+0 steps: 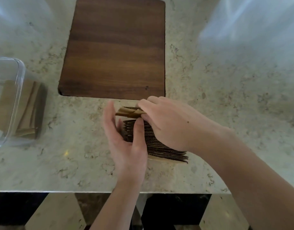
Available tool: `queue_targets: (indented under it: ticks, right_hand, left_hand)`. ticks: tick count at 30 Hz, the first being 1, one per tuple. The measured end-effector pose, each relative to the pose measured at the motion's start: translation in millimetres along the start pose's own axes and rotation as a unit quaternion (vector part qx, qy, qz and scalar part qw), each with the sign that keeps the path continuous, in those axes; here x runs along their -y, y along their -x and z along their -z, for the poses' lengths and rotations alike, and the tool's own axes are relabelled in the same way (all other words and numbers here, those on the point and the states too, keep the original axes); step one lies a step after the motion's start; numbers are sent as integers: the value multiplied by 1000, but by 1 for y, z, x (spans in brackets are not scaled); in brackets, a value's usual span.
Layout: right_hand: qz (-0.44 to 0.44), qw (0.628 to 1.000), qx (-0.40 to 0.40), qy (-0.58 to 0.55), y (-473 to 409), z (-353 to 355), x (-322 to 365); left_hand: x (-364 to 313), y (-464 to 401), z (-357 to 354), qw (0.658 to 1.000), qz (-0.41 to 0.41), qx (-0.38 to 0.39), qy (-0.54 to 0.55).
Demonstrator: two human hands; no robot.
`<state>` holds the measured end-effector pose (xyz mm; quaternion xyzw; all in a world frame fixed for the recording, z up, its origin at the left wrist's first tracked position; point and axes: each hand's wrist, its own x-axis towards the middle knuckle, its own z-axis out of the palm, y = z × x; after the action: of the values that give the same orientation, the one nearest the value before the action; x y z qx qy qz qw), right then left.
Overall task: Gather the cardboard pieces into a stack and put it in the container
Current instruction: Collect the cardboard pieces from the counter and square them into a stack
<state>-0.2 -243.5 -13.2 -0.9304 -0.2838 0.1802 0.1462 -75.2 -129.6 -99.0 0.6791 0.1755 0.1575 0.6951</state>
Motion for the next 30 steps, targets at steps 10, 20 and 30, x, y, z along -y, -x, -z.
queue_targets:
  ticks: [10,20,30]
  right_hand:
    - [-122,911,-208,-335,38,-33,-26]
    - [-135,731,-349,-571,69,-90,6]
    - [-140,726,-412,-533,62,-102,16]
  left_hand:
    - [-4,1,2,997,14,15,-71]
    - [-8,1,1,998,2,-2,-68]
    - [-8,12,21,995,-17,83,-60]
